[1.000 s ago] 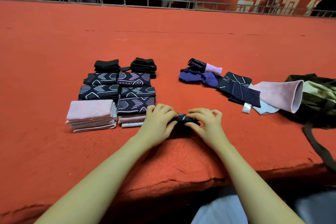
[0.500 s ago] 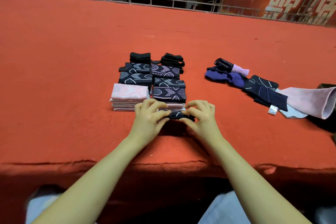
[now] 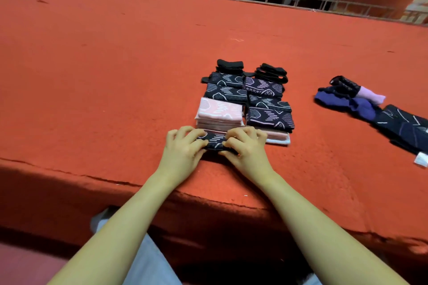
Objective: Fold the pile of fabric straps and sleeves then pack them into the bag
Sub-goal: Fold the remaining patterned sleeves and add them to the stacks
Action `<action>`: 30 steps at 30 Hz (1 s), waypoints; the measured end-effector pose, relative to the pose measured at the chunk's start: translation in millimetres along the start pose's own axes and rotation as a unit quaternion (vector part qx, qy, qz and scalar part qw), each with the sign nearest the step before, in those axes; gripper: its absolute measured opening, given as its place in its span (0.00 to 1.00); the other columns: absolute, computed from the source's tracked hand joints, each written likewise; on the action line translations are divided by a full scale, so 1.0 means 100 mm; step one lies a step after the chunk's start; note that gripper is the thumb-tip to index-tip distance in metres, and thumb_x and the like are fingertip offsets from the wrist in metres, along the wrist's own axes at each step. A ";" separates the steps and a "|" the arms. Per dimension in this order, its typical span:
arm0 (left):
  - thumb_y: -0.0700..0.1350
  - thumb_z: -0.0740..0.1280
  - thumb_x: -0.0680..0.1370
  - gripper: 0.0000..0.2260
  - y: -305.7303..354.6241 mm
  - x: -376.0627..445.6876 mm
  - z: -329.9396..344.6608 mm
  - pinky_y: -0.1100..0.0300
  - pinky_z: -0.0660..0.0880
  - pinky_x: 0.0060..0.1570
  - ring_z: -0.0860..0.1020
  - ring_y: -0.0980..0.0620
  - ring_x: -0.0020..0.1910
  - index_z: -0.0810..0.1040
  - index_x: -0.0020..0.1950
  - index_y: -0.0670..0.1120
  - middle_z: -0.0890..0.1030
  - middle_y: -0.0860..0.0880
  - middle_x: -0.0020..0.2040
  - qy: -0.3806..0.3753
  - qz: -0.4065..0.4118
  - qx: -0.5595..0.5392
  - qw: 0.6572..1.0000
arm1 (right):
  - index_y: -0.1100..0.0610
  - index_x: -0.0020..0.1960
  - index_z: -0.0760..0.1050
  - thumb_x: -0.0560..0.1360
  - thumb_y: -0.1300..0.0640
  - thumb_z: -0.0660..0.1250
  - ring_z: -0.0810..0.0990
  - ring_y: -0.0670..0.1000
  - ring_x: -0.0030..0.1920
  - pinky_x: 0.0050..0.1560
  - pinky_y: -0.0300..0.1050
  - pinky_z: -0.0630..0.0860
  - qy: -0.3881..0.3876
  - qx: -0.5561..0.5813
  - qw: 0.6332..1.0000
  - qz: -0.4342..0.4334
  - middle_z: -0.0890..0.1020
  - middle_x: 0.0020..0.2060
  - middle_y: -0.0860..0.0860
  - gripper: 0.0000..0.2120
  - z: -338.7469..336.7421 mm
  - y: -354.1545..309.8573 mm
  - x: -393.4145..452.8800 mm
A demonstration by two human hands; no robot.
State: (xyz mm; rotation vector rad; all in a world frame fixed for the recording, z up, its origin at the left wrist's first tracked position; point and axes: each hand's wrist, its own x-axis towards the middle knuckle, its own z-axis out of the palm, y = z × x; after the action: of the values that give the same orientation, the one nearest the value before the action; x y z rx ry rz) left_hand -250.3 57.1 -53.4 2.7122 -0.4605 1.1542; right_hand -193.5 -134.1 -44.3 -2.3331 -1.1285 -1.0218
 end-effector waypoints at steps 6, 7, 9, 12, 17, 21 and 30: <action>0.58 0.59 0.71 0.20 0.00 -0.02 0.05 0.55 0.76 0.49 0.82 0.49 0.51 0.83 0.50 0.48 0.83 0.48 0.55 -0.162 -0.009 -0.004 0.987 | 0.51 0.51 0.81 0.71 0.40 0.62 0.71 0.46 0.57 0.52 0.44 0.54 -0.112 0.063 0.991 0.040 0.81 0.56 0.46 0.18 0.00 0.09 -0.20; 0.57 0.58 0.71 0.20 0.02 0.00 0.06 0.55 0.77 0.48 0.82 0.49 0.50 0.84 0.51 0.48 0.83 0.48 0.53 -0.160 -0.008 0.003 0.987 | 0.50 0.55 0.81 0.72 0.40 0.61 0.72 0.46 0.58 0.53 0.44 0.55 -0.123 0.049 0.990 0.039 0.81 0.59 0.47 0.20 -0.01 0.12 -0.22; 0.55 0.58 0.71 0.19 0.05 0.03 0.08 0.55 0.79 0.45 0.83 0.49 0.47 0.85 0.49 0.48 0.84 0.48 0.50 -0.149 -0.005 0.010 0.989 | 0.50 0.57 0.81 0.73 0.41 0.59 0.77 0.49 0.58 0.55 0.45 0.56 -0.140 0.011 0.990 0.032 0.80 0.60 0.48 0.21 -0.02 0.15 -0.22; 0.52 0.59 0.72 0.17 0.06 0.07 0.12 0.60 0.76 0.45 0.83 0.49 0.47 0.85 0.47 0.48 0.85 0.49 0.49 -0.118 0.003 0.031 0.993 | 0.49 0.54 0.82 0.73 0.43 0.59 0.80 0.51 0.55 0.55 0.46 0.58 -0.118 -0.009 0.993 0.019 0.82 0.56 0.48 0.18 0.00 0.17 -0.17; 0.47 0.62 0.73 0.13 0.01 0.17 0.13 0.57 0.69 0.51 0.83 0.46 0.47 0.85 0.47 0.43 0.84 0.45 0.50 -0.036 0.028 0.036 0.998 | 0.55 0.49 0.83 0.73 0.51 0.64 0.73 0.49 0.54 0.53 0.48 0.61 0.006 -0.020 1.000 -0.016 0.84 0.51 0.48 0.12 0.06 0.16 -0.03; 0.42 0.65 0.75 0.09 -0.01 0.12 0.14 0.54 0.70 0.53 0.82 0.45 0.49 0.84 0.47 0.40 0.83 0.43 0.53 0.042 0.058 0.041 0.997 | 0.55 0.46 0.83 0.72 0.55 0.67 0.73 0.51 0.52 0.50 0.48 0.60 0.084 -0.033 0.995 -0.045 0.84 0.48 0.48 0.08 0.05 0.12 0.05; 0.53 0.60 0.72 0.17 -0.03 0.04 0.12 0.59 0.74 0.46 0.83 0.48 0.47 0.85 0.45 0.46 0.84 0.47 0.50 -0.132 -0.001 0.015 0.991 | 0.50 0.46 0.82 0.70 0.45 0.61 0.73 0.47 0.52 0.48 0.43 0.53 -0.098 0.045 0.994 0.029 0.82 0.49 0.45 0.14 0.11 0.16 -0.09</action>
State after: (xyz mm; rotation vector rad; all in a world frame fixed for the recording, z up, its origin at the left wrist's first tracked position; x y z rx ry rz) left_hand -238.8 55.9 -59.1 2.9041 -0.4774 0.8107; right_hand -179.5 -142.4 -58.8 -2.4181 -1.1441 -0.7186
